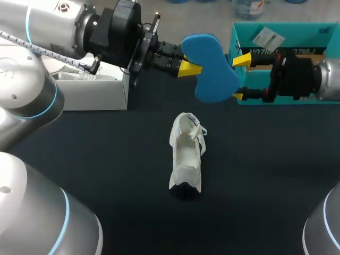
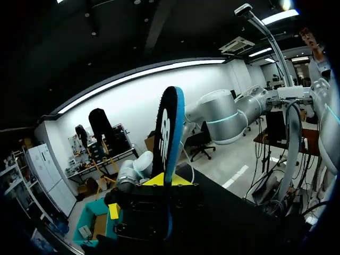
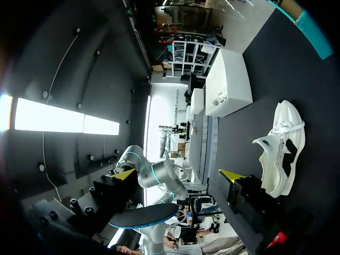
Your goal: Take the shoe out of the shoebox, open the shoe tongue, remove and reinsert the insole, then place the shoe into the shoebox
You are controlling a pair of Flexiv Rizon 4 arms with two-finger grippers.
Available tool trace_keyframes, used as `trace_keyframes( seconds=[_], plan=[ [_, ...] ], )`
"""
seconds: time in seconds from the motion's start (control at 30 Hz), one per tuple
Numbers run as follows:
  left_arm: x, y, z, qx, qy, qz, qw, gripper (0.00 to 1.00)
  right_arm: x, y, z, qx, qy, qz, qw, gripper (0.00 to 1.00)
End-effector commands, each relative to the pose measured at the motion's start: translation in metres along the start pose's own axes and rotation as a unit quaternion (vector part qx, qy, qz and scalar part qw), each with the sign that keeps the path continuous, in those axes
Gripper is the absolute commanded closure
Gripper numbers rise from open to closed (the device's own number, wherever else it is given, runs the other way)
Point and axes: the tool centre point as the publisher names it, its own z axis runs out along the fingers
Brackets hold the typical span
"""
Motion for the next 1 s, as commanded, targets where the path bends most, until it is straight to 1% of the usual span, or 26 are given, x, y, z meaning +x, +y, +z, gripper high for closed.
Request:
trace_keyframes(
  seconds=[0.03, 0.13, 0.17, 0.2, 0.3, 0.83, 0.9, 0.93, 0.97, 1.0],
  plan=[
    [-0.001, 0.022, -0.008, -0.024, 0.000, 0.207, 0.978, 1.00, -0.001, 0.001, 0.001, 0.000, 0.000, 0.000, 1.000, 0.00],
    [-0.002, 0.037, -0.011, -0.034, 0.009, 0.288, 0.957, 1.00, -0.001, 0.001, 0.001, 0.000, 0.000, 0.000, 1.000, 0.00],
    [-0.004, 0.042, -0.012, -0.037, 0.008, 0.316, 0.948, 1.00, -0.001, 0.001, 0.001, 0.000, 0.000, 0.000, 1.000, 0.00],
    [-0.005, 0.046, -0.012, -0.037, 0.019, 0.355, 0.934, 1.00, -0.001, 0.001, 0.001, 0.000, 0.000, 0.000, 1.000, 0.00],
    [-0.008, 0.054, -0.015, -0.053, 0.035, 0.387, 0.920, 1.00, -0.001, 0.001, 0.001, 0.000, 0.000, 0.000, 1.000, 0.00],
    [-0.008, 0.054, -0.015, -0.053, 0.035, 0.387, 0.920, 1.00, -0.001, 0.001, 0.001, 0.000, 0.000, 0.000, 1.000, 0.00],
    [-0.002, 0.062, -0.012, -0.069, 0.017, 0.377, 0.923, 1.00, -0.001, 0.001, 0.001, 0.000, 0.000, 0.000, 1.000, 0.00],
    [0.000, 0.068, -0.011, -0.081, 0.018, 0.391, 0.917, 1.00, -0.001, 0.001, 0.001, 0.000, 0.000, 0.000, 1.000, 0.00],
    [0.003, 0.074, -0.010, -0.092, 0.010, 0.387, 0.917, 1.00, -0.001, 0.001, 0.001, 0.000, 0.000, 0.000, 1.000, 0.00],
    [0.004, 0.077, -0.010, -0.093, 0.007, 0.391, 0.916, 1.00, -0.001, 0.001, 0.001, 0.000, 0.000, 0.000, 1.000, 0.00]
  ],
)
